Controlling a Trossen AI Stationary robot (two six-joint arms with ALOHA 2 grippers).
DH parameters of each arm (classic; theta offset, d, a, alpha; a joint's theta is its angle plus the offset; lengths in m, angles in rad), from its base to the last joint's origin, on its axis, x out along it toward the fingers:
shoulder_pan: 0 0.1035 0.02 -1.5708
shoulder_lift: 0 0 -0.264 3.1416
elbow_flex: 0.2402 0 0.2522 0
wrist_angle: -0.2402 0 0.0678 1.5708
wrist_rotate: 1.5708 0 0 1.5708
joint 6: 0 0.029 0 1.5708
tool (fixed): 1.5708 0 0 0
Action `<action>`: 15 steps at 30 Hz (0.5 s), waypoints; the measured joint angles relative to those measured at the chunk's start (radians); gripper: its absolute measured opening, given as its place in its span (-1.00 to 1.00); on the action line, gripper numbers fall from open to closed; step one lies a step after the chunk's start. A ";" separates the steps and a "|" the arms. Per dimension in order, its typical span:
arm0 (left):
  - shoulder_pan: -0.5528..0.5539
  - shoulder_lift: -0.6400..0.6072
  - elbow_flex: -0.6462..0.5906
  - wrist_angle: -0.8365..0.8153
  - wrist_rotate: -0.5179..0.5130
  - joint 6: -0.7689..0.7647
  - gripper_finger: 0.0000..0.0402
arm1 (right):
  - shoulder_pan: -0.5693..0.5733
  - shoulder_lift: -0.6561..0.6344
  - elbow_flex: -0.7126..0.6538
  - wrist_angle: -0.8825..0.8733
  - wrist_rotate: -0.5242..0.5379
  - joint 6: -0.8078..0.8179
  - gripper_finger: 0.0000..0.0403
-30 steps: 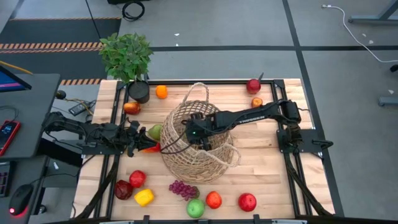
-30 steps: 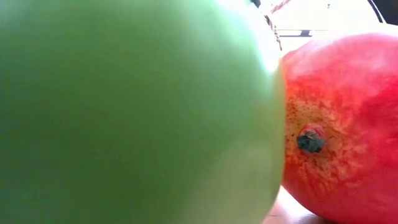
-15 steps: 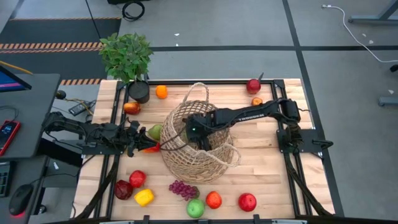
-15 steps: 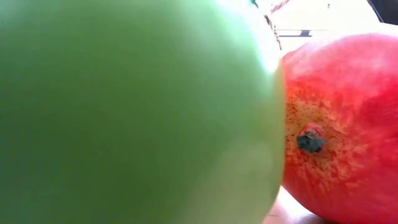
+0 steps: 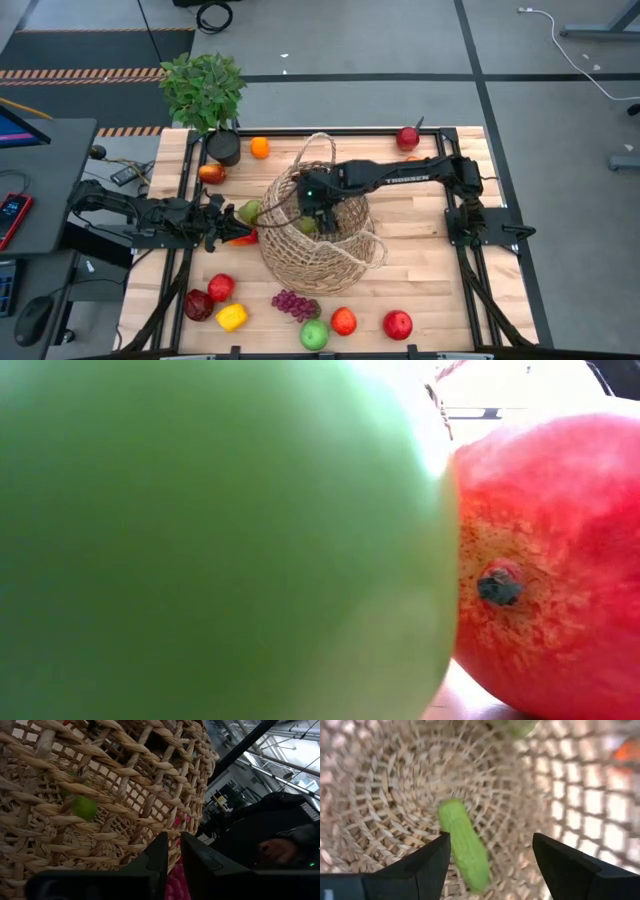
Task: Build produce basket
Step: Put the apple into the basket
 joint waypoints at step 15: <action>0.000 0.000 0.000 0.000 0.000 0.000 -0.71 | -0.044 -0.023 0.418 -0.653 0.003 0.239 0.39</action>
